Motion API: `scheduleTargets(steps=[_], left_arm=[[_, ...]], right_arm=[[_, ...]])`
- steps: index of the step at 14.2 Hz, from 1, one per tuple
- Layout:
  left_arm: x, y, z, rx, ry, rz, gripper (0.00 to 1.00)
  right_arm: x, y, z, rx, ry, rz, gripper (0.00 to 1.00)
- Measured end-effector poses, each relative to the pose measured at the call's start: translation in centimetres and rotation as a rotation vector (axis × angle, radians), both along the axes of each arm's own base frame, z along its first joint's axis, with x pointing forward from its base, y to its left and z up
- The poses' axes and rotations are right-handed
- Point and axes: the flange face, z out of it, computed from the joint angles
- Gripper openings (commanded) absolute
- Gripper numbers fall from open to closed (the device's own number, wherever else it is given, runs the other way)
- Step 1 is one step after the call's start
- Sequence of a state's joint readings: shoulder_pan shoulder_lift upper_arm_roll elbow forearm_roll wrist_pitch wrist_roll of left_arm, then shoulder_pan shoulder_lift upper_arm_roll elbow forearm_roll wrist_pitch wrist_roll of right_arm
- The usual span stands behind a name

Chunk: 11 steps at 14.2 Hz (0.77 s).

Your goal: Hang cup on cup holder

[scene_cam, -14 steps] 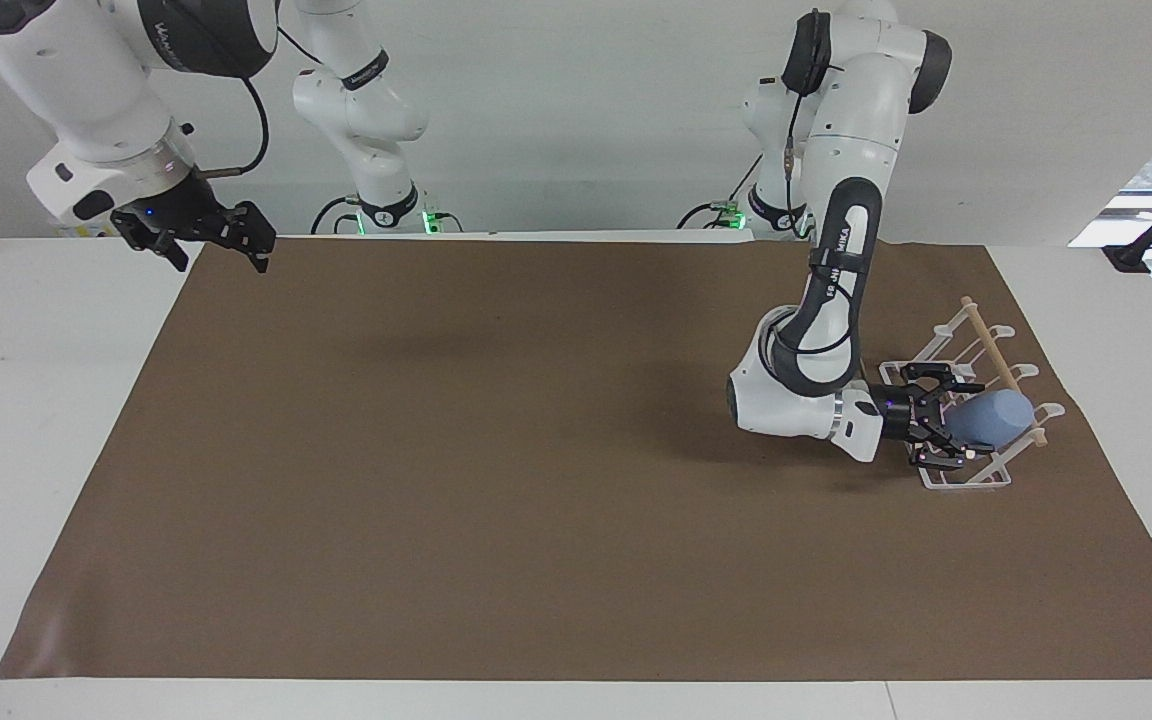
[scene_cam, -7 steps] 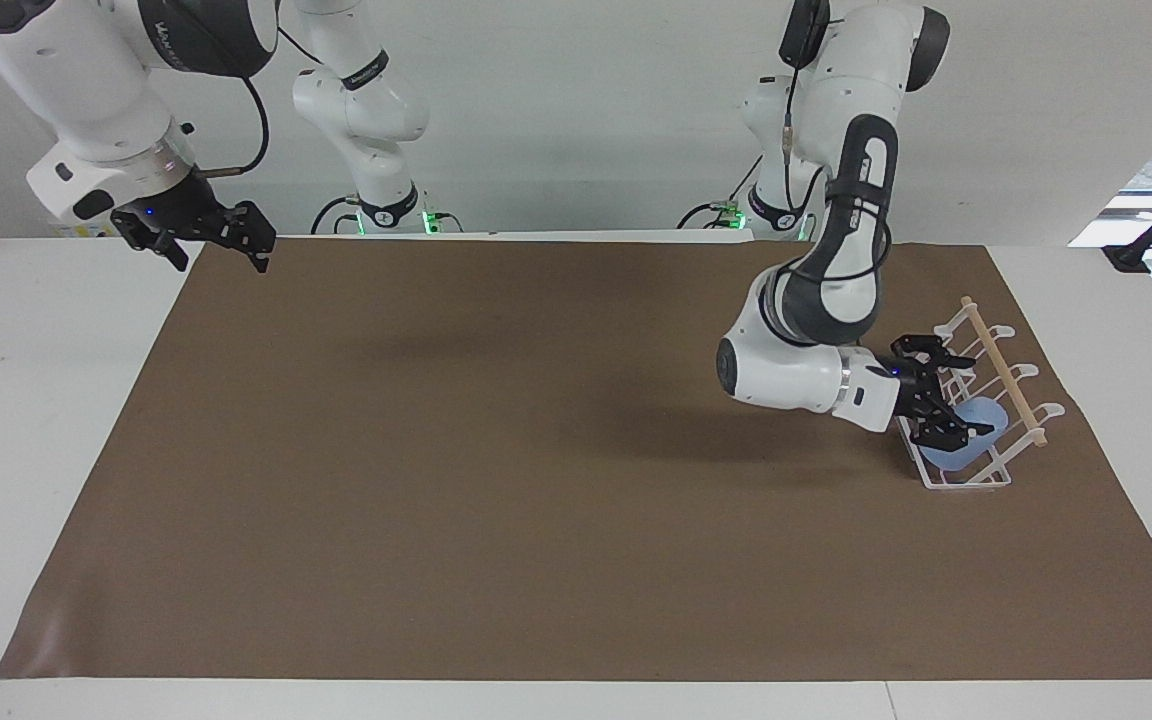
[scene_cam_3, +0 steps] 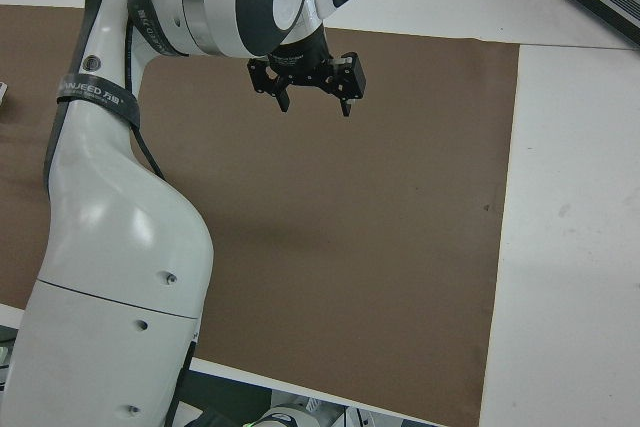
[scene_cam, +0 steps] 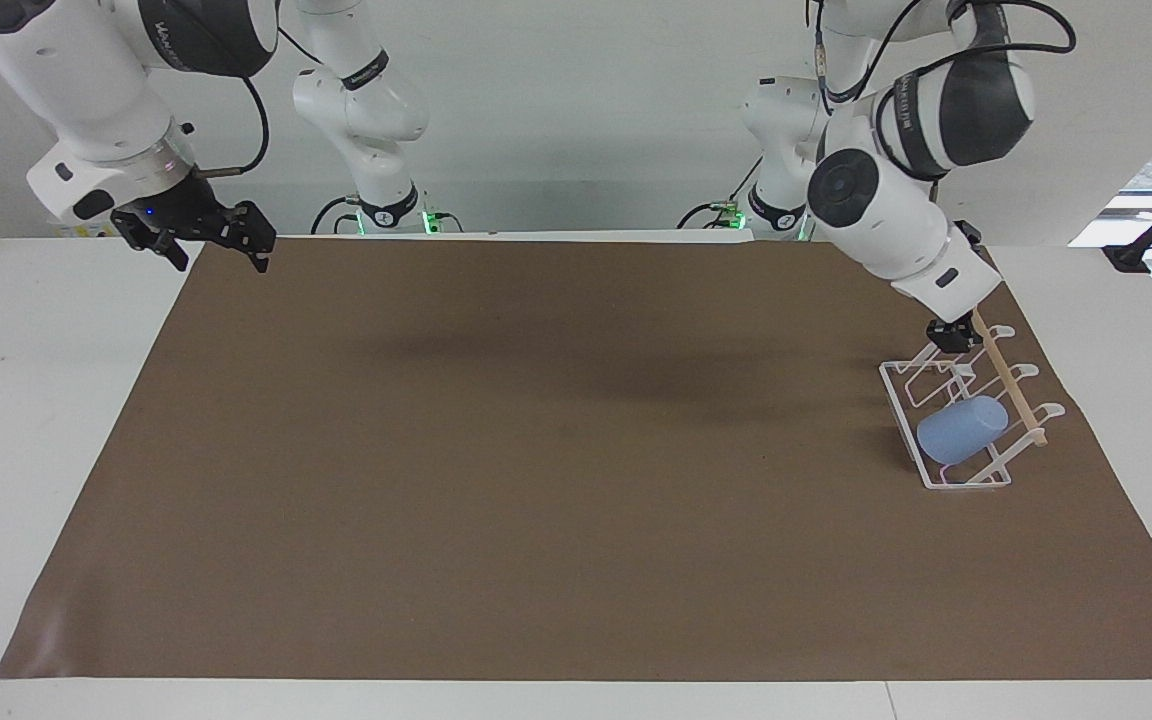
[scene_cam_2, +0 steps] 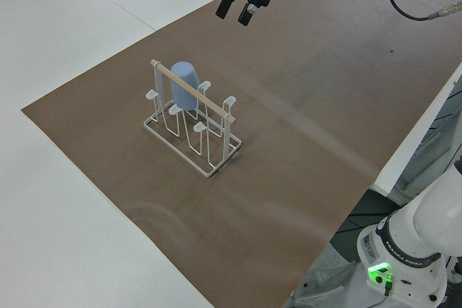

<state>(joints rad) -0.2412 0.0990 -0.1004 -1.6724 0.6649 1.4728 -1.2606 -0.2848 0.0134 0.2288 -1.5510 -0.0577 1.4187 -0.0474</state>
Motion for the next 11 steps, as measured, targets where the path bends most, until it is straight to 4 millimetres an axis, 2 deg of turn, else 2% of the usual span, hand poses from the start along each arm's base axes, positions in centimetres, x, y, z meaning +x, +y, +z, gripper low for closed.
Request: scheduleTargets(steps=[4,7,9,11], left_arm=[[0.6,4.0,0.4,-0.379,0.25,-0.262,1.0],[0.6,5.7,0.1,-0.617,0.376,-0.487,1.0],[0.6,7.3,0.2,-0.715,0.417,-0.625,1.0],[0.3,7.9,1.3,-0.733,0.423,-0.72,1.0]], right_arm=[[0.0,0.0,0.0,0.0,0.0,0.0,1.0],[0.0,0.0,0.0,0.0,0.0,0.0,1.0],[0.0,0.0,0.0,0.0,0.0,0.0,1.0],[0.0,0.0,0.0,0.0,0.0,0.0,1.0]])
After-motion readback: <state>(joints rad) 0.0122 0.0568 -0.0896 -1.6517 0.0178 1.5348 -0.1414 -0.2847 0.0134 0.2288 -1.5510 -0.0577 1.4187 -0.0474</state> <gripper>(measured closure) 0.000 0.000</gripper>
